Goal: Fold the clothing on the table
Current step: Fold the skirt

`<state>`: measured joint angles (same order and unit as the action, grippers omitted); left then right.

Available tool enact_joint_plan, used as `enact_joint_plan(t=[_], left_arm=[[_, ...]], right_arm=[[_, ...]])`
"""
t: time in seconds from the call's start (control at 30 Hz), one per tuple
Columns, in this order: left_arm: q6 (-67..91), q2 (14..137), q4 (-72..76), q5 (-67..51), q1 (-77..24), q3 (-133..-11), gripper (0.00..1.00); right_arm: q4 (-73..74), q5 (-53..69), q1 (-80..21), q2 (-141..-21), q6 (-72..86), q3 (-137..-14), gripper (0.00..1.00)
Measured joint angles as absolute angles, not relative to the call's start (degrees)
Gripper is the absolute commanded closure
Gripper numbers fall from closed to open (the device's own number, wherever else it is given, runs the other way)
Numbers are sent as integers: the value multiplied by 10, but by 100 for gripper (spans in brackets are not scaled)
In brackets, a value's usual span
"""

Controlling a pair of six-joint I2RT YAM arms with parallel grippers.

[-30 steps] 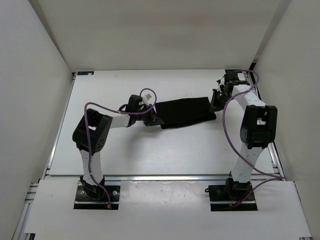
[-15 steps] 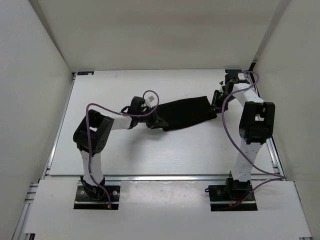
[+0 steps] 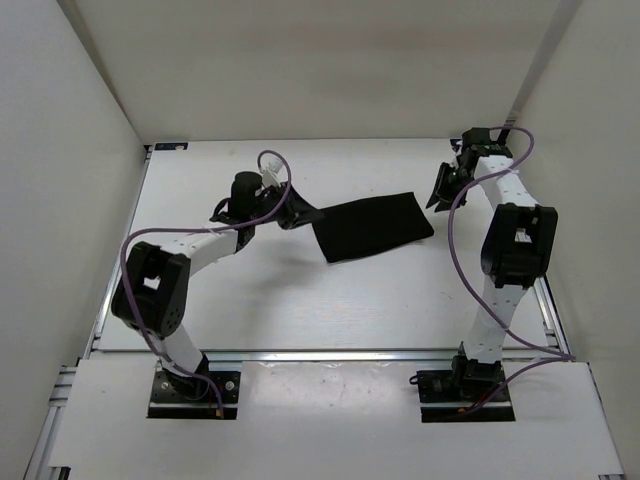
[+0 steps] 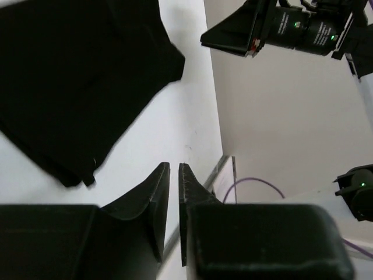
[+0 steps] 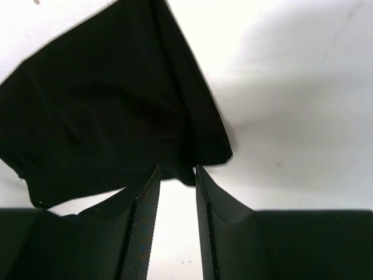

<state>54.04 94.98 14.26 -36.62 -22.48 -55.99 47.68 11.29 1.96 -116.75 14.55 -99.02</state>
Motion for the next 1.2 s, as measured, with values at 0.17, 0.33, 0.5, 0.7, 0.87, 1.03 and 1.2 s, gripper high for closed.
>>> enact_joint_plan(t=[0.17,0.33,0.5,0.7,0.87,1.03,1.2], left_arm=[[560,1074,196,-369,-221,-640,93],[592,1188,242,-367,-241,-666,100],[593,1239,215,-352,-260,-662,100],[541,1219,133,-314,-265,-666,100],[488,1188,44,-266,-240,-675,100],[450,1180,-14,-232,-195,-696,100],[421,1173,-46,-209,-171,-706,100]], right_arm=[[476,128,15,-1236,146,-1056,59],[472,123,10,-1266,150,-1074,61],[471,126,10,-1277,155,-1073,62],[467,139,17,-1277,163,-1067,62],[460,158,16,-1274,171,-1008,63],[468,191,1,-1261,181,-957,65],[467,201,-43,-1244,177,-949,64]])
